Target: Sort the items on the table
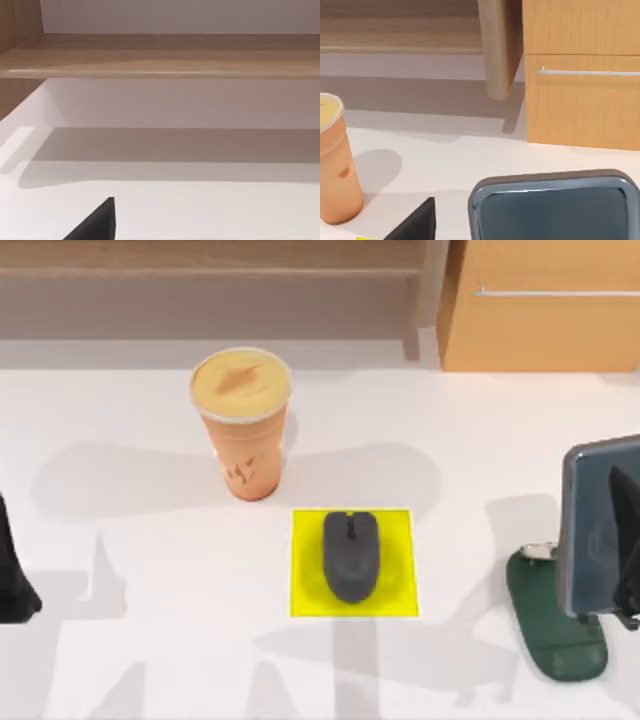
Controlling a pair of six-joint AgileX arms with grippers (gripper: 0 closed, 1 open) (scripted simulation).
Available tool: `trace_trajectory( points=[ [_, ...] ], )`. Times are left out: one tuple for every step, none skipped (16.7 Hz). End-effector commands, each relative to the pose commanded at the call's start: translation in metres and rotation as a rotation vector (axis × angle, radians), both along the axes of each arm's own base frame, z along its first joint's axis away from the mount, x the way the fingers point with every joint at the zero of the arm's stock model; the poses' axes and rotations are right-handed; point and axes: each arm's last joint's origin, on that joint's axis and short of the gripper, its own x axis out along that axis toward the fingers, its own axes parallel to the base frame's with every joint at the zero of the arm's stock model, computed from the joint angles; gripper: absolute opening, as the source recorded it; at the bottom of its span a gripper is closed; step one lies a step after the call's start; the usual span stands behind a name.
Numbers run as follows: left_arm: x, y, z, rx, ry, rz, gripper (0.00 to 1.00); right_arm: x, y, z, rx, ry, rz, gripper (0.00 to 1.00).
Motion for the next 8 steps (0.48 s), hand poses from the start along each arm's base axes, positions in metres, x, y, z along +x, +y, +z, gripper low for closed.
trace_trajectory(
  points=[
    [0.0,0.0,0.0,0.0,0.0,0.0,1.0,-0.002,-0.006,0.003,0.014,-0.045,0.012,1.0],
    [0.0,0.0,0.0,0.0,0.0,0.0,1.0,-0.003,-0.011,0.005,0.024,-0.088,0.019,1.0],
    [0.0,0.0,0.0,0.0,0.0,0.0,1.0,-0.004,-0.017,0.005,0.029,-0.129,0.022,1.0],
    [0.0,0.0,0.0,0.0,0.0,0.0,1.0,-0.005,-0.022,0.003,0.028,-0.166,0.019,1.0],
    [0.0,0.0,0.0,0.0,0.0,0.0,1.0,-0.006,-0.028,-0.001,0.024,-0.199,0.01,1.0],
    [0.0,0.0,0.0,0.0,0.0,0.0,1.0,-0.006,-0.033,-0.006,0.016,-0.227,-0.004,1.0],
    [0.0,0.0,0.0,0.0,0.0,0.0,1.0,-0.006,-0.038,-0.012,0.006,-0.248,-0.023,1.0],
    [0.0,0.0,0.0,0.0,0.0,0.0,1.0,-0.005,-0.043,-0.02,-0.006,-0.262,-0.045,1.0]
  ],
)
